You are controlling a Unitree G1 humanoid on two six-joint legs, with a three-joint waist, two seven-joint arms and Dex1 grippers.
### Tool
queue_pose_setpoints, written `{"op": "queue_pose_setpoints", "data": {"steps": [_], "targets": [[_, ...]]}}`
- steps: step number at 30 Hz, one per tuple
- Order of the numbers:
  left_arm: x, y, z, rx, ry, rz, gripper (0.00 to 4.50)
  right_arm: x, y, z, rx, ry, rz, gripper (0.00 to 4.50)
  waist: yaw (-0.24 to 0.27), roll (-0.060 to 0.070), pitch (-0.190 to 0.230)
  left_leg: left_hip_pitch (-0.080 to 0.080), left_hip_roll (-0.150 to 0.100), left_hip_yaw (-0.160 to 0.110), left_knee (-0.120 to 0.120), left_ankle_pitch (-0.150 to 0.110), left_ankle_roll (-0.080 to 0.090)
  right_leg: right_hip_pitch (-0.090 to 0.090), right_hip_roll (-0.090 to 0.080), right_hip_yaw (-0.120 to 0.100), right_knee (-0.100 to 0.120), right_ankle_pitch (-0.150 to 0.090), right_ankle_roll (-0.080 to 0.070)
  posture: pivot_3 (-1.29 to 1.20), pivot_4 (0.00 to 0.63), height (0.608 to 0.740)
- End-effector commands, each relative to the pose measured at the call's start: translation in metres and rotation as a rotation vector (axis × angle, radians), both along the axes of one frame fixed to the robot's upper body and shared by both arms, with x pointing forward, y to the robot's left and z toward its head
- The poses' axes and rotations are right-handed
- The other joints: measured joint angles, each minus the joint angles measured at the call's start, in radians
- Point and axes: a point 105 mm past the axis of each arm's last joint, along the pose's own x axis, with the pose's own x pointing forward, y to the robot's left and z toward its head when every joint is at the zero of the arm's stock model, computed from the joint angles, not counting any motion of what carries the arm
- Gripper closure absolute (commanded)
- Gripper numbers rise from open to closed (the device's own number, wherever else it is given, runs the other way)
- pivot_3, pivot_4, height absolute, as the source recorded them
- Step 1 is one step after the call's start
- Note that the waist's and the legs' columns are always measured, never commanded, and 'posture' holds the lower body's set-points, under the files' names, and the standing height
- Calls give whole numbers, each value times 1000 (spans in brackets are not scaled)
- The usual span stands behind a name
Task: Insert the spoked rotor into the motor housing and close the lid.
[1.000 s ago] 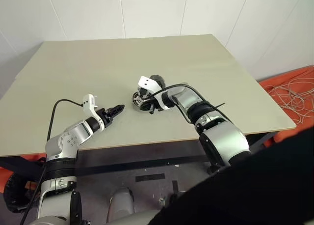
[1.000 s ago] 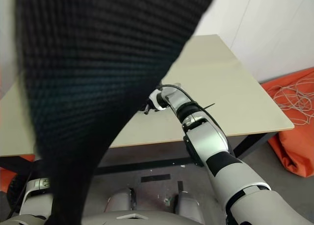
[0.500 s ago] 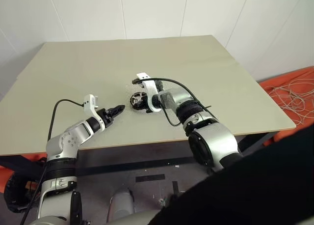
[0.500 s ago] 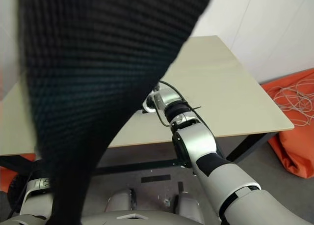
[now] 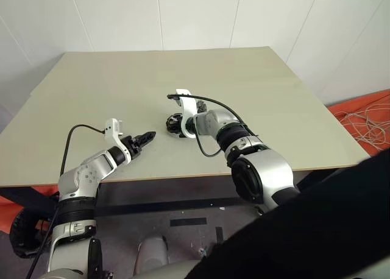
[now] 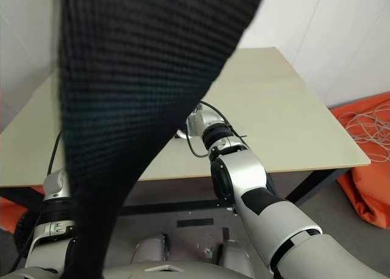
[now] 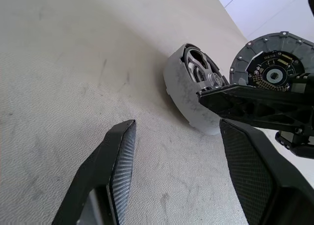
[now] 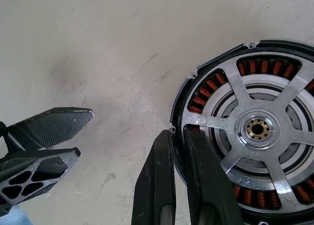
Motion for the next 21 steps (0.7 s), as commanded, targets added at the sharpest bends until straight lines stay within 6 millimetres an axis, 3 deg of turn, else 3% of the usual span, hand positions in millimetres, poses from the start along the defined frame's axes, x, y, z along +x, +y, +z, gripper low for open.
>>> {"op": "queue_pose_setpoints", "data": {"steps": [1,7,11,14,17,19,21], "targets": [[3,-2,15,12,-64,-5,1639,3,-10,-5,-28,-1,-18,3203,0,0,0,0,0,0,0,0,0,0,0,0,0,0,0,0,0,740],[3,-2,15,16,-67,-6,1639,2,4,16,23,-39,62,1305,0,1,0,0,0,0,-2,0,-1,0,0,0,0,0,0,0,0,740],[4,-1,15,18,-66,-8,1639,-6,23,47,105,-71,218,1305,0,1,1,-1,0,0,-2,0,-1,-2,0,0,0,0,0,0,0,740],[4,-3,14,20,-65,-13,1639,-10,36,94,215,-228,366,1305,-1,1,1,-6,1,0,-2,1,-2,-7,0,0,0,0,0,0,0,740],[5,-4,14,34,-71,-19,1639,-1,30,135,266,-428,355,1305,1,0,1,-17,2,0,-2,5,-8,-17,2,-1,0,4,-7,0,0,740],[5,-4,14,36,-73,-21,1639,3,23,148,275,-489,337,1305,1,0,1,-21,1,2,-2,4,-8,-19,2,-3,-2,6,-5,0,0,740],[7,-5,14,43,-78,-27,1639,16,5,170,254,-616,270,1305,3,0,1,-21,1,3,-2,3,-9,-18,2,-3,-3,5,-6,0,0,740]]}}
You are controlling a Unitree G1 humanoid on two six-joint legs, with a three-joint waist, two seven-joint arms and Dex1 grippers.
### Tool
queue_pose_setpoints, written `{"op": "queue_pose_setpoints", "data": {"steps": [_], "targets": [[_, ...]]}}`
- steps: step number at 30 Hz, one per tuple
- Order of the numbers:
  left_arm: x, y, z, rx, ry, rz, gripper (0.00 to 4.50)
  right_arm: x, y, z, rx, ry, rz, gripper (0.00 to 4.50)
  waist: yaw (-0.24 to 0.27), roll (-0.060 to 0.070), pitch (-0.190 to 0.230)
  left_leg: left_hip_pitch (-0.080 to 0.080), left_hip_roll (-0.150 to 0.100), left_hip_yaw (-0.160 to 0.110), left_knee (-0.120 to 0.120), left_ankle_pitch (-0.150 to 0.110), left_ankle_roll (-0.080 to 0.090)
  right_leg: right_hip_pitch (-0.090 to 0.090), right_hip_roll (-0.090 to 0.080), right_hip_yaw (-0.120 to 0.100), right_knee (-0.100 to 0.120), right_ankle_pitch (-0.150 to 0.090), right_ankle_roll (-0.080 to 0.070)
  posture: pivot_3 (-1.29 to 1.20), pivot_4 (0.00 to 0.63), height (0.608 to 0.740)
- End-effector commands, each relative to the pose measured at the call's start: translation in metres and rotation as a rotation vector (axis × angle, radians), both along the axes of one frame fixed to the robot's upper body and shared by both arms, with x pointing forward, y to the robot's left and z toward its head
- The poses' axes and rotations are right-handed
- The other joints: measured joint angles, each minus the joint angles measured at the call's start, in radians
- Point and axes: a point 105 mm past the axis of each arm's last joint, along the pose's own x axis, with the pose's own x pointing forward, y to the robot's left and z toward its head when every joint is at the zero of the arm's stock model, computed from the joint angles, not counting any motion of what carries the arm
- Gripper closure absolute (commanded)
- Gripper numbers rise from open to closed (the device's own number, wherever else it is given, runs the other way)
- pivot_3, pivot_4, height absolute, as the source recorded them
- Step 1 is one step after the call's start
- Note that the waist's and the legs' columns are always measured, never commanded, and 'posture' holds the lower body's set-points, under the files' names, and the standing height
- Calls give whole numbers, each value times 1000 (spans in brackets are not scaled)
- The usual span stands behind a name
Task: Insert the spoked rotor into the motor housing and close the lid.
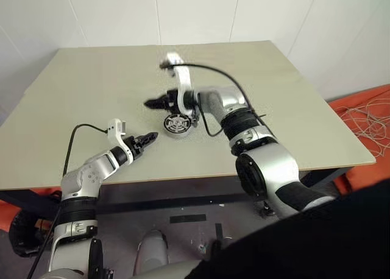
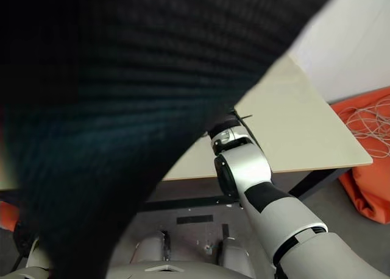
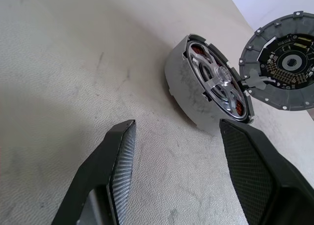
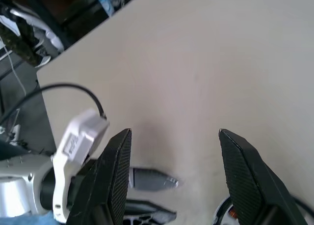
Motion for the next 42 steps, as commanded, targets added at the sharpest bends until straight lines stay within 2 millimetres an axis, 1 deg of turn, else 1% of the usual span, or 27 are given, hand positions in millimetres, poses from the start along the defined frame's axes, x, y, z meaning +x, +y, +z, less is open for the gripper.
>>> {"op": "queue_pose_setpoints", "data": {"steps": [1,2,4,6,7,8,10,11,12,14,16,18,20,22,24,27,31,34,39,42], "targets": [[6,0,15,21,-66,-10,1639,15,-22,51,70,-213,-88,1305,3,0,0,-1,0,0,0,0,0,0,0,0,0,0,-1,0,0,740],[7,1,15,28,-72,-10,1639,19,-29,56,76,-238,-114,1305,3,0,0,-1,0,1,0,0,0,0,0,0,-1,-1,-2,0,0,740],[9,3,17,56,-90,-8,1639,36,-63,61,4,-361,-243,1305,2,0,0,-1,0,1,1,0,0,0,0,0,-1,-1,-2,0,0,740],[12,5,18,66,-98,-5,1639,49,-97,59,-76,-433,-359,1305,5,-1,1,-1,-1,1,3,1,-1,1,-1,0,-1,-1,-2,0,0,740],[12,5,18,66,-99,-5,1639,52,-105,58,-94,-446,-384,1305,5,-1,1,-1,-1,1,4,1,-2,2,-1,0,0,-1,-1,0,0,740],[14,6,19,67,-102,-4,1639,55,-119,56,-113,-455,-426,1305,3,-1,1,0,-1,1,5,1,-2,3,-1,0,0,-1,-1,0,0,740],[17,9,22,80,-118,0,1639,61,-152,52,-187,-499,-522,1728,1,-1,1,3,-1,1,5,1,-1,5,-1,1,1,-1,-1,0,0,740],[18,10,23,87,-124,1,1639,62,-164,50,-218,-514,-552,1925,1,-1,1,3,-1,1,5,1,-1,5,0,1,1,-1,-1,0,0,740],[20,11,24,96,-132,1,1639,63,-175,45,-266,-538,-575,2256,1,-1,1,3,-1,1,5,1,-2,5,0,1,2,-1,-1,0,0,740],[24,12,28,113,-153,-1,1639,60,-192,27,-292,-500,-590,2947,0,-1,1,3,-1,1,5,1,-2,5,0,1,2,-1,-1,0,0,740],[28,12,31,129,-173,-10,1639,54,-199,5,-316,-452,-574,3685,-1,-2,1,3,-2,1,6,1,-1,6,0,0,2,-1,-1,0,0,740],[30,13,33,146,-182,-16,1639,46,-201,-18,-359,-418,-558,4367,-2,-2,1,3,-2,2,7,0,-1,6,0,0,2,-1,-1,0,0,740],[33,15,34,155,-185,-19,1639,39,-200,-36,-387,-387,-563,4367,-1,-1,1,3,-2,2,8,0,0,5,0,1,2,-1,-2,0,0,740],[34,16,34,158,-187,-21,1639,28,-188,-53,-371,-349,-534,4367,-1,-1,1,3,-2,2,8,0,0,5,0,0,3,-1,-2,0,0,740],[35,15,34,158,-187,-24,1639,19,-177,-60,-348,-333,-516,4444,-1,-1,1,3,-1,2,9,0,1,6,0,1,3,-1,-2,0,0,740],[34,13,32,159,-185,-32,1639,12,-162,-62,-304,-310,-501,4444,0,-1,1,4,-1,2,10,0,1,6,0,1,4,0,-2,0,0,740],[34,13,32,160,-186,-34,1639,1,-133,-59,-248,-285,-434,4444,2,-1,1,6,0,1,10,0,1,10,-1,1,4,0,-2,0,0,740],[34,15,33,160,-186,-29,1639,-7,-114,-61,-224,-268,-383,4444,2,-1,1,7,0,1,9,0,1,10,-1,1,3,0,-2,0,0,740],[34,21,35,162,-188,-11,1639,-13,-98,-63,-219,-259,-346,4444,1,-1,1,7,0,1,9,0,0,10,-1,1,3,0,-2,0,0,740],[34,23,36,163,-191,-5,1639,-13,-94,-64,-216,-257,-338,4444,1,-1,1,7,0,0,9,0,0,10,-1,1,3,0,-2,0,0,740]]}}
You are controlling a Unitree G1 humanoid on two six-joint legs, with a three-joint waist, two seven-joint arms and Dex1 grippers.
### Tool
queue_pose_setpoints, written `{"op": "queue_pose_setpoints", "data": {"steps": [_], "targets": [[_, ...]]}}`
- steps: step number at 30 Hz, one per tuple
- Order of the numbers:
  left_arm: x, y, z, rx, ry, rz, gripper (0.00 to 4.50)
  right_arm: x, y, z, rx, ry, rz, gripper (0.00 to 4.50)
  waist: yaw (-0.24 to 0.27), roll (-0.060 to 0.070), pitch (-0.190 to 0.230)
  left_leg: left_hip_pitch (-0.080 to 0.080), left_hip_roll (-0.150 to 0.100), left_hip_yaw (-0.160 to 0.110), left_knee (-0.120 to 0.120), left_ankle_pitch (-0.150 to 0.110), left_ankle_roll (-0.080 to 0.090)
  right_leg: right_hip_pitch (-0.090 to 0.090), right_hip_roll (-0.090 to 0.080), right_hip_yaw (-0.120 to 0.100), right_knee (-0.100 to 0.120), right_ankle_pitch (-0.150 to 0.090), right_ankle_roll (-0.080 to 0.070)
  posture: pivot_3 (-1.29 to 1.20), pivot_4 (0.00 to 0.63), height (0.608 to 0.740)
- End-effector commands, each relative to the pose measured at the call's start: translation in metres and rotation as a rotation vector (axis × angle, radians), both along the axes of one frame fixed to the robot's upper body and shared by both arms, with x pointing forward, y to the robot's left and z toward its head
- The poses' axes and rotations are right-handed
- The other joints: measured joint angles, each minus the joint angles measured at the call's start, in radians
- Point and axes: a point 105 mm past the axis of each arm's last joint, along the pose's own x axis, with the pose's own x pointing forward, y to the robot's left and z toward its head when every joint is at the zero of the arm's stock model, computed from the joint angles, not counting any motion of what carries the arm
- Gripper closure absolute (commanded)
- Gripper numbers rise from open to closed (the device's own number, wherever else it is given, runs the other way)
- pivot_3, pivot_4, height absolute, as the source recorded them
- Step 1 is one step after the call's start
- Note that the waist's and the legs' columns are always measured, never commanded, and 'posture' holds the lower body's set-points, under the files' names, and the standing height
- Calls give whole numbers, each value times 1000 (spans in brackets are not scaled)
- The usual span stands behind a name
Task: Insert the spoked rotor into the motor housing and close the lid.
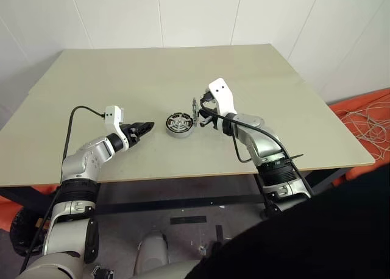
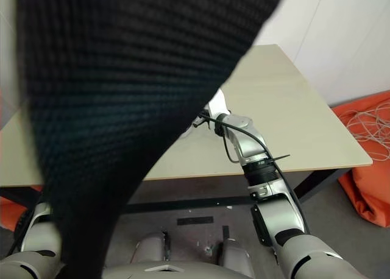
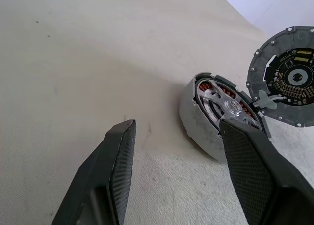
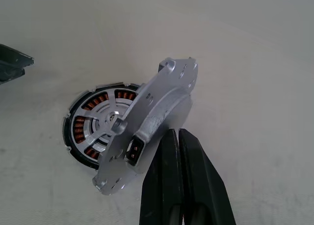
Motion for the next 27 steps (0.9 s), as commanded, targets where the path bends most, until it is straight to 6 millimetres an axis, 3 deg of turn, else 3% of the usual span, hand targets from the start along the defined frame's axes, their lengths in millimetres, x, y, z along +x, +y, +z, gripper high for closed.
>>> {"op": "queue_pose_setpoints", "data": {"steps": [1,6,13,27], "targets": [[5,7,18,8,-63,14,1639,-2,12,21,31,-71,36,4444,0,0,0,0,0,0,0,0,0,0,0,0,0,0,0,0,0,740],[5,7,19,12,-63,16,1639,-3,21,12,47,-37,55,4444,-2,0,0,0,0,0,0,0,0,0,0,0,0,0,0,0,0,740],[5,10,19,15,-62,24,1639,-9,38,-25,25,50,100,4444,-2,0,0,0,0,0,-1,0,0,0,0,0,0,0,0,0,0,740],[4,10,18,15,-59,27,1639,-3,35,-43,5,60,81,4444,-3,0,0,8,0,-1,-1,-2,3,7,0,1,0,0,0,0,0,740]]}}
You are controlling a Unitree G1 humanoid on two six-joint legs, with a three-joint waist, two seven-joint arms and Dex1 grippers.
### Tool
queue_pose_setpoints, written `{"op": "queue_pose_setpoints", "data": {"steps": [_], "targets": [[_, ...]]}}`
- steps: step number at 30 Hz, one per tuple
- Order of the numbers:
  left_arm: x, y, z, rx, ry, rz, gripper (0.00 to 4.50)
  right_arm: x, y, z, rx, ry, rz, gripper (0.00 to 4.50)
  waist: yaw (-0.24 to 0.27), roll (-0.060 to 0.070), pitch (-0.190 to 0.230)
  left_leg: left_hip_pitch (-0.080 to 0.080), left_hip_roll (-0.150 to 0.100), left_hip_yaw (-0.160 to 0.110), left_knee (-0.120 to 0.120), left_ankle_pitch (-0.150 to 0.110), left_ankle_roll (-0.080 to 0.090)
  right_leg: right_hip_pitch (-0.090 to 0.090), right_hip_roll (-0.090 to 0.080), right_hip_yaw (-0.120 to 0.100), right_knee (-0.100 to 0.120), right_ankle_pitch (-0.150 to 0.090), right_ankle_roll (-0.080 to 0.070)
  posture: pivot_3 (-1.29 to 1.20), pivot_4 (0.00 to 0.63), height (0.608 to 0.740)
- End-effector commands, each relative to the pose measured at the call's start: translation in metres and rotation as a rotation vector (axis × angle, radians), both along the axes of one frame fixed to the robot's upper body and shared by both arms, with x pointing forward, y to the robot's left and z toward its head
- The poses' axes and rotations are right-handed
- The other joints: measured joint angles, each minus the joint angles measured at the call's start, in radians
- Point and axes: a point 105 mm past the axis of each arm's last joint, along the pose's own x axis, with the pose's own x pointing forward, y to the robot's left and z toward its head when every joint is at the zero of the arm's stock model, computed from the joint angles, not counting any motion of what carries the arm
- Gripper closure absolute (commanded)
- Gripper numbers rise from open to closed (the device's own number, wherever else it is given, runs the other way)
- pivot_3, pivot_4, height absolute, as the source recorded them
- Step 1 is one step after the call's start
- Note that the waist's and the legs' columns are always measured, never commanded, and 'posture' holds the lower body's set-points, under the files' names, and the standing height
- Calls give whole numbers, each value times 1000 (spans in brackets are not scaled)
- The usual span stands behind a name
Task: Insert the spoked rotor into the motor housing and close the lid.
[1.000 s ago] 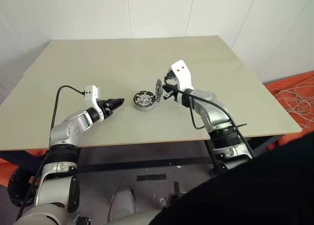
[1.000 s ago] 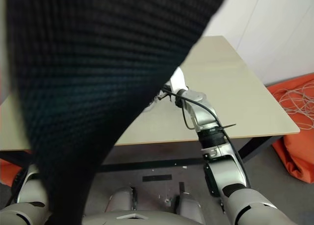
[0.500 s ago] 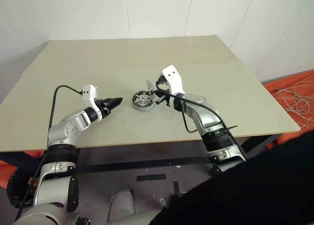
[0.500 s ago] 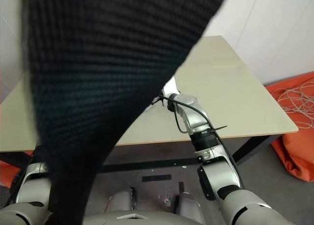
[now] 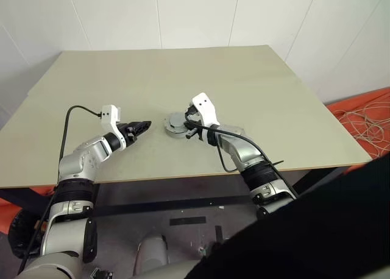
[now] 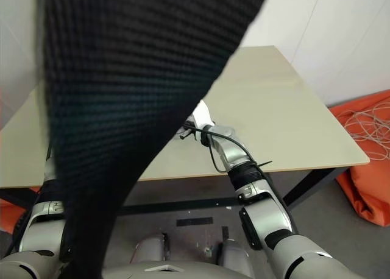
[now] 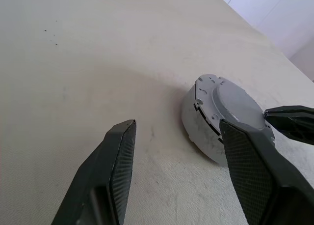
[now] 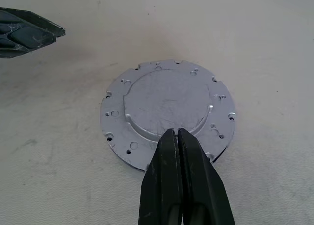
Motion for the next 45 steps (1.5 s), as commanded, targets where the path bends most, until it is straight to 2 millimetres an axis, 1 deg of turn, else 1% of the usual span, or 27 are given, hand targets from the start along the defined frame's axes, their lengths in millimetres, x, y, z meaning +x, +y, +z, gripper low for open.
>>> {"op": "queue_pose_setpoints", "data": {"steps": [1,4,7,9,10,12,17,22,23,24,26,34,37,41,45], "targets": [[3,5,16,9,-58,10,1639,3,-2,1,1,-20,-16,4444,0,0,0,1,0,0,0,0,0,0,0,0,0,0,0,0,0,740],[4,4,17,8,-59,8,1639,9,-2,26,98,-92,-31,4444,0,0,0,1,0,-1,0,0,0,0,0,0,0,0,0,0,0,740],[5,2,17,7,-59,3,1639,6,5,52,213,-128,19,4444,0,0,0,0,0,-1,0,0,0,0,0,0,0,0,0,0,0,740],[6,2,17,7,-60,1,1639,5,7,60,245,-146,39,4444,0,0,0,-1,0,-1,-1,0,1,-1,0,0,-1,0,0,0,0,740],[6,1,17,7,-60,-1,1639,4,8,60,253,-142,45,4280,0,0,0,-1,0,-1,-1,-1,1,-1,0,0,-1,0,0,0,0,740],[6,1,17,8,-60,-2,1639,2,11,57,266,-119,67,3869,0,0,0,-2,0,0,-2,-1,1,-2,0,0,-2,0,0,0,0,740],[7,1,17,8,-61,-6,1639,0,18,37,246,-73,96,2217,0,0,0,-2,0,0,-2,-1,1,-2,0,0,-2,0,0,0,0,740],[6,-2,17,20,-69,-17,1639,10,15,28,232,-75,58,490,0,0,0,-2,0,0,-2,-1,1,-2,0,0,-2,0,0,0,0,740],[6,-2,17,26,-71,-18,1639,12,13,27,227,-76,52,195,0,0,0,-2,0,0,-2,-1,1,-2,0,0,-2,0,0,0,0,740],[6,-3,17,31,-74,-22,1639,15,12,25,216,-79,40,64,-1,0,0,-2,0,0,-2,-1,1,-2,0,0,-2,0,0,0,0,740],[5,-5,16,38,-74,-38,1639,18,10,23,188,-84,39,64,-1,0,0,-2,0,0,-2,-1,1,-2,0,0,-2,0,0,0,0,740],[3,-7,18,55,-88,-57,1639,29,3,26,178,-109,0,64,-1,0,0,-4,0,1,-2,-1,1,-4,0,0,-2,0,0,0,0,740],[3,-7,19,57,-89,-64,1639,26,8,20,178,-97,7,64,-1,0,0,-5,0,1,-2,-1,1,-5,0,0,-2,0,0,0,0,740],[2,-7,19,59,-81,-74,1639,17,22,10,181,-72,49,64,-2,0,0,-5,0,1,-2,-1,1,-6,0,0,-1,0,-1,0,0,740],[2,-7,18,60,-77,-75,1639,14,30,19,198,-99,76,64,-2,0,0,-5,0,1,-2,-1,1,-6,0,0,-1,0,-1,0,0,740]]}}
